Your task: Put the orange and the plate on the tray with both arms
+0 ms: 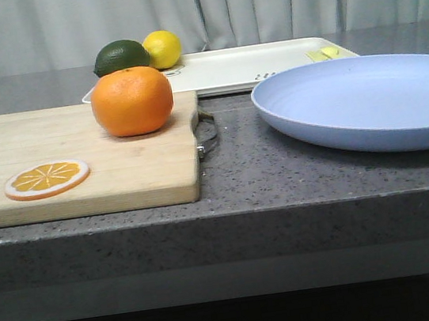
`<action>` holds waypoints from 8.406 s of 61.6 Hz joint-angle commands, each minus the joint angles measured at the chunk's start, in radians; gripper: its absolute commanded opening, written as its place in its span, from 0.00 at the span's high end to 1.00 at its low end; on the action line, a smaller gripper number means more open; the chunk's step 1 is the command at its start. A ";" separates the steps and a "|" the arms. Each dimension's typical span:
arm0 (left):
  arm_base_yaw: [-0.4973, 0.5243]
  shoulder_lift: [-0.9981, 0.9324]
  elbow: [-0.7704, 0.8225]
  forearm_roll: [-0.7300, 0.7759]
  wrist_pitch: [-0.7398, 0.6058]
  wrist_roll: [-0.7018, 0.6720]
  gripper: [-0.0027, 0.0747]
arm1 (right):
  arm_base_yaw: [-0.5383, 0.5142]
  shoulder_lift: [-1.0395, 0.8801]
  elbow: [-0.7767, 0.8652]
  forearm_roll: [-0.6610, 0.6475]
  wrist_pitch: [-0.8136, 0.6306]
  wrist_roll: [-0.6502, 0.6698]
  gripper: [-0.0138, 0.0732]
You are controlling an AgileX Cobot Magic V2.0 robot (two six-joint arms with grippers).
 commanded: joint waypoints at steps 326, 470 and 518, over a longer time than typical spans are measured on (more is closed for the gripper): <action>-0.550 1.725 -1.671 -0.041 0.821 0.025 0.11 | -0.005 0.624 -0.711 0.057 0.130 0.004 0.16; -0.887 2.030 -2.086 -0.038 0.664 0.028 0.07 | -0.005 0.624 -0.711 0.057 0.130 0.004 0.16; -0.887 2.028 -2.269 -0.030 1.137 0.025 0.99 | -0.005 0.624 -0.711 0.057 0.138 0.004 0.16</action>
